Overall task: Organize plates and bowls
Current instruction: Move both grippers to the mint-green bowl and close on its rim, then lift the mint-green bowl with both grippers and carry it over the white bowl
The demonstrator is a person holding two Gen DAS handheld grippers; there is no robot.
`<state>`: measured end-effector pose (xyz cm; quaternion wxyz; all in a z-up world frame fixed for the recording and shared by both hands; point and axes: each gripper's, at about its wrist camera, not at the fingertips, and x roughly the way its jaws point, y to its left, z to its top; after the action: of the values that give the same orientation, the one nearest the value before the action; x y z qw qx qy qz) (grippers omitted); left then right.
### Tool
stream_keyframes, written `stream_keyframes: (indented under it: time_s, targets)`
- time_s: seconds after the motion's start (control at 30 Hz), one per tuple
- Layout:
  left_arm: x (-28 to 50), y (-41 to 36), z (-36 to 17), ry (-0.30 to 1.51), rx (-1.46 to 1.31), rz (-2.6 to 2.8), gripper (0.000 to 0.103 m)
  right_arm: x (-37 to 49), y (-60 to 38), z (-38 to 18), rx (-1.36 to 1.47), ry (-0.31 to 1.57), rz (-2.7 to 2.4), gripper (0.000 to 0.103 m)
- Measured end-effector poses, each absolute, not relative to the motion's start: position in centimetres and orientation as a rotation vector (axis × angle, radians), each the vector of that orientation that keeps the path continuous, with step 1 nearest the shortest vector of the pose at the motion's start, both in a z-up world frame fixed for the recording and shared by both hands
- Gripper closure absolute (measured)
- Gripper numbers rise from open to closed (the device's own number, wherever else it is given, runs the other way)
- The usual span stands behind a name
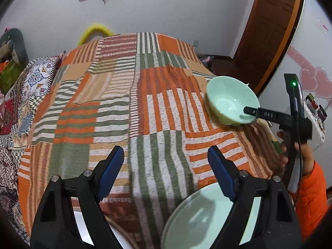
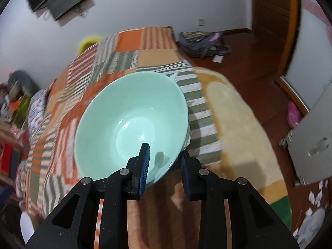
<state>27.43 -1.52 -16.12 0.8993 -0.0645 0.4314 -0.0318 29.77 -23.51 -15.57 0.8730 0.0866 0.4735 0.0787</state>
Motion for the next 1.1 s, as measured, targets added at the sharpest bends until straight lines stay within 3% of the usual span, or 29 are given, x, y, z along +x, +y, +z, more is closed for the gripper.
stream_keyframes:
  time_s: [0.43, 0.87, 1.0, 1.1]
  targets:
    - [32.4, -3.9, -18.6, 0.941, -0.136, 0.0, 0.023, 25.8, -20.1, -16.1, 0.117, 1.033, 0.404, 0.078]
    - [36.9, -6.4, -22.6, 1.055, -0.122, -0.052, 0.063, 26.2, -20.3, -16.6, 0.194, 1.031, 0.428, 0.077]
    - [37.8, -6.4, -23.6, 1.087, -0.164, -0.062, 0.064, 26.2, -20.1, -16.7, 0.203, 1.021, 0.425, 0.077]
    - [37.9, -6.7, -23.5, 1.084, -0.16, -0.075, 0.076, 26.0, -20.0, -16.3, 0.174, 1.0, 0.398, 0.077]
